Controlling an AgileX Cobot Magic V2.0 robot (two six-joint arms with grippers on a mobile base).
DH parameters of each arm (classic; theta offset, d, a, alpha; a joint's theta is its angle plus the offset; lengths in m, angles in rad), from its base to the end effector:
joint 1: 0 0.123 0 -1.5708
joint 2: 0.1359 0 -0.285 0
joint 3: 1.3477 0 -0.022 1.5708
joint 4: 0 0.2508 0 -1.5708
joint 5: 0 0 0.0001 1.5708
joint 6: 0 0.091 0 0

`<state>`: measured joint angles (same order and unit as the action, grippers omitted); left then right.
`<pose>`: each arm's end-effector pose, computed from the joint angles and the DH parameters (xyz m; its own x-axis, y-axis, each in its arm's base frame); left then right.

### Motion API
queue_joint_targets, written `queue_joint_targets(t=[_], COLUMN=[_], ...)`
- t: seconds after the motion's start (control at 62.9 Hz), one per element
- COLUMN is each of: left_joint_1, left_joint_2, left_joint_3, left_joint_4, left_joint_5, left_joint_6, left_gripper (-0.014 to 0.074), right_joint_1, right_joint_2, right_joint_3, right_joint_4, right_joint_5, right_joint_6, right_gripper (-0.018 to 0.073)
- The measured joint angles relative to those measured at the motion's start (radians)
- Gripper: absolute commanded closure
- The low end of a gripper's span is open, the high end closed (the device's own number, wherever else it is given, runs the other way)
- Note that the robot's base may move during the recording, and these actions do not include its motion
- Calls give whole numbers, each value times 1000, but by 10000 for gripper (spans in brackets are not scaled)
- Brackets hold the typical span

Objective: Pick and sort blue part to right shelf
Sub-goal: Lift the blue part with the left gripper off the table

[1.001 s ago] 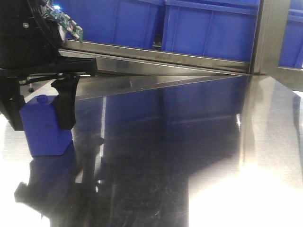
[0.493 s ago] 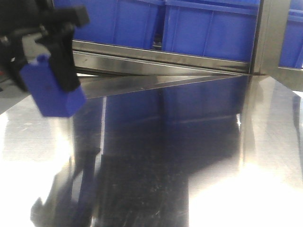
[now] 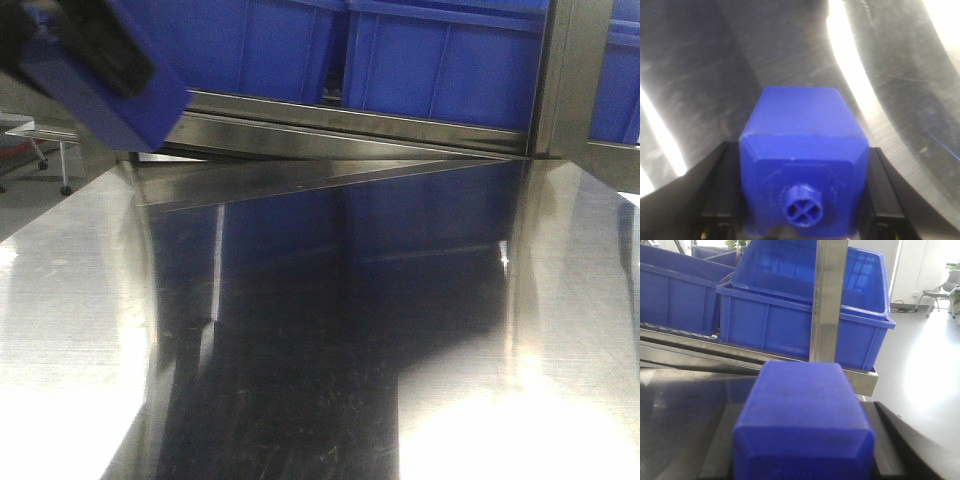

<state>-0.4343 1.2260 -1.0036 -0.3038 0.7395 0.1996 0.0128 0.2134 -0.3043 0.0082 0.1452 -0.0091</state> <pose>0.2200 -0.1223 0.3227 -0.6970 0.2931 -0.6544 0.5133 0.8412 -0.1700 0.0661 0.0010 0.2895 0.0329 -0.0006 -0.9995 -0.0139 0.9999 -0.0010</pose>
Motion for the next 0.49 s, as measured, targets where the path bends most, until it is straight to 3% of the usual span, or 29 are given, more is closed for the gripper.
queue_joint_targets(t=[0.223, 0.493], left_joint_1=[74, 216], left_joint_2=[-173, -385], left_joint_3=[152, 303], left_joint_4=[0, -6], left_joint_5=[-128, -151], left_joint_6=[2, 5], left_gripper=[332, 331], right_joint_1=[0, 0], right_joint_2=[0, 0], right_joint_3=[0, 0], right_joint_4=[0, 0], right_joint_5=[0, 0], right_joint_6=[0, 0], right_gripper=[145, 145])
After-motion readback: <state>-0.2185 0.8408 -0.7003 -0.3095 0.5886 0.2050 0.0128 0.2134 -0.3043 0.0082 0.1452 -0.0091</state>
